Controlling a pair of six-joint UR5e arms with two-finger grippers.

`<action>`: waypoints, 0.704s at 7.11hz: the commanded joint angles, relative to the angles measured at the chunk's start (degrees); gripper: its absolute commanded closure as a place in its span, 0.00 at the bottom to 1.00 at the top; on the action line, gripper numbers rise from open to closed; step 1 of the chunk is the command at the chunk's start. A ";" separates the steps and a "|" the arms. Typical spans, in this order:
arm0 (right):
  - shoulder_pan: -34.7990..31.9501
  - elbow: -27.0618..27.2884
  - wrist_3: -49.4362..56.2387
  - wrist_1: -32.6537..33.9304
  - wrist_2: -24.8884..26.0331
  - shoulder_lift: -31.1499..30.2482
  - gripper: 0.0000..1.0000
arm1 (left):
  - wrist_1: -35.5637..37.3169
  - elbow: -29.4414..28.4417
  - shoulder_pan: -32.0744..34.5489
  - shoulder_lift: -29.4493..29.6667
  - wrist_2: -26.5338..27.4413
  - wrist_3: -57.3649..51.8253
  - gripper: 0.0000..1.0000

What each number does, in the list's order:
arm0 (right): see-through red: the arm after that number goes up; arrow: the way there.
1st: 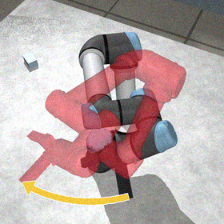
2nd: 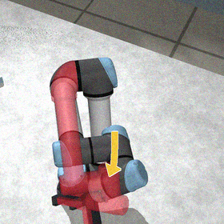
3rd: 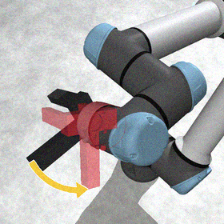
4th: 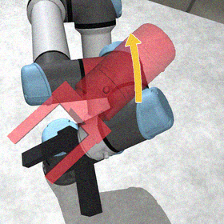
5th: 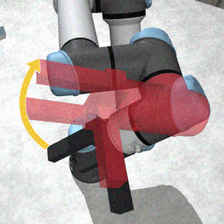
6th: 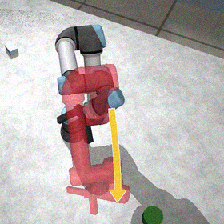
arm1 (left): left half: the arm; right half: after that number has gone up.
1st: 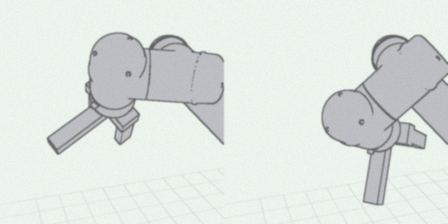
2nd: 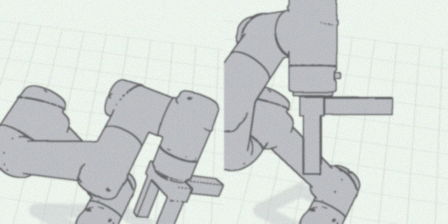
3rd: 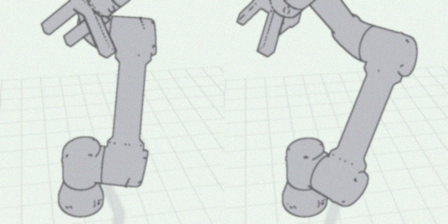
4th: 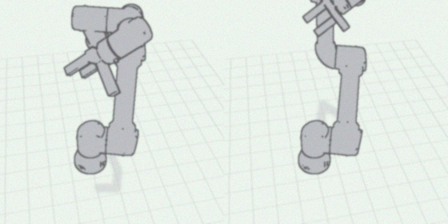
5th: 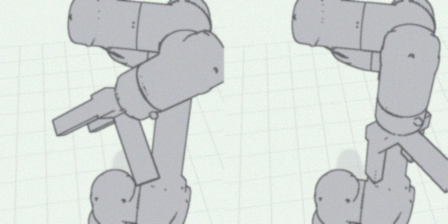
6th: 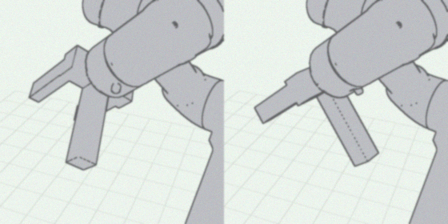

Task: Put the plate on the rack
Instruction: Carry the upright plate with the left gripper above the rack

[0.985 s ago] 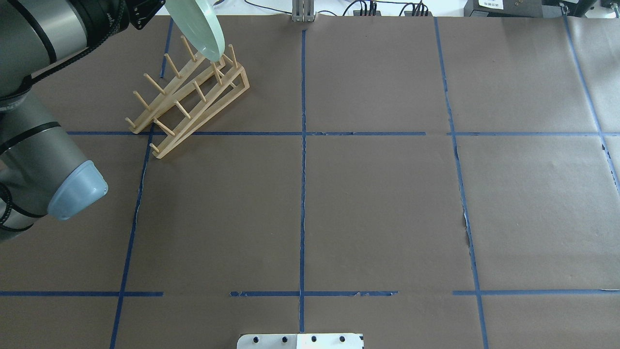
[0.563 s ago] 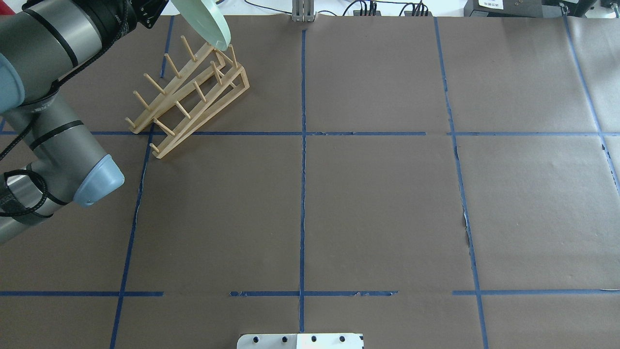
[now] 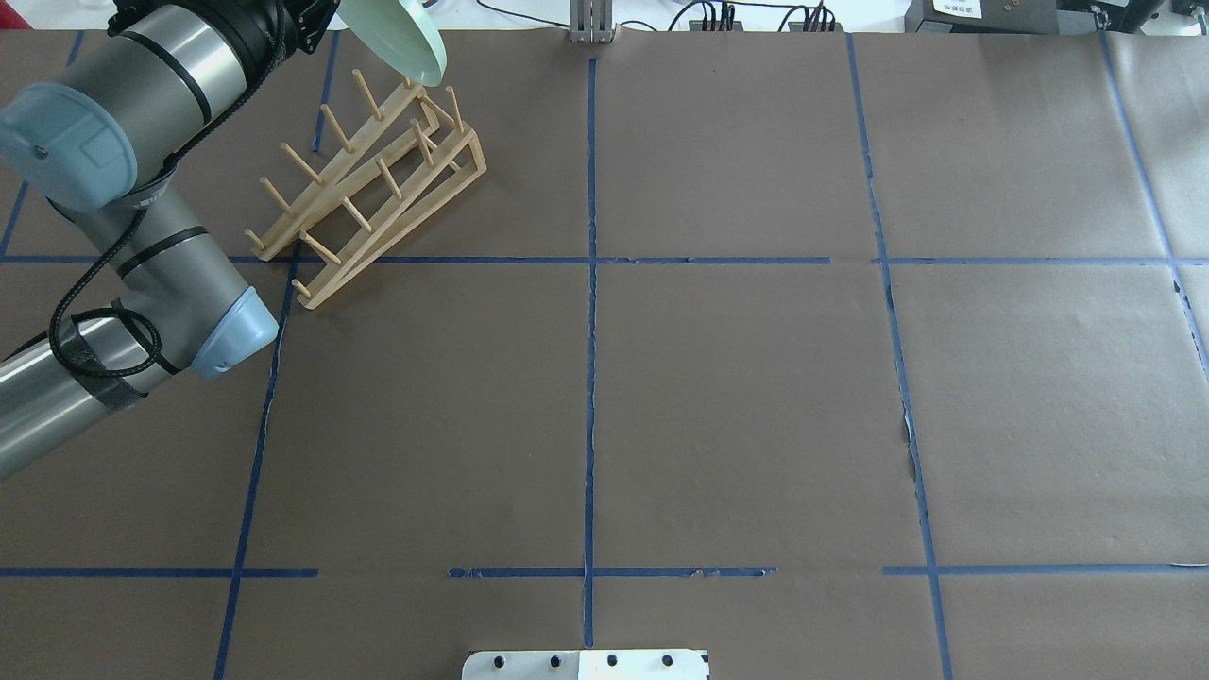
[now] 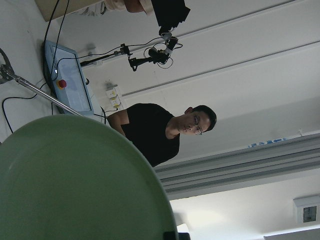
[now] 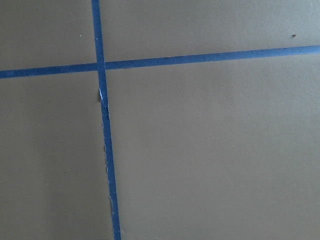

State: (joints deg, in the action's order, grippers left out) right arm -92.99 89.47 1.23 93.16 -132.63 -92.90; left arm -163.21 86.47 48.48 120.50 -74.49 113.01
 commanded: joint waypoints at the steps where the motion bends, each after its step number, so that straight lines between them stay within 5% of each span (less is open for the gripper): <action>1: 0.00 0.00 0.00 0.00 0.00 0.00 0.00 | -0.09 -2.00 -0.05 0.52 0.74 2.46 1.00; 5: 0.00 0.00 0.00 0.00 0.00 0.00 0.00 | -3.08 -6.04 -2.07 0.52 2.94 2.65 1.00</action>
State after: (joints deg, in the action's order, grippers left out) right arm -92.99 89.47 1.23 93.16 -132.63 -92.90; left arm -165.38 81.84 47.02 121.00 -72.11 115.57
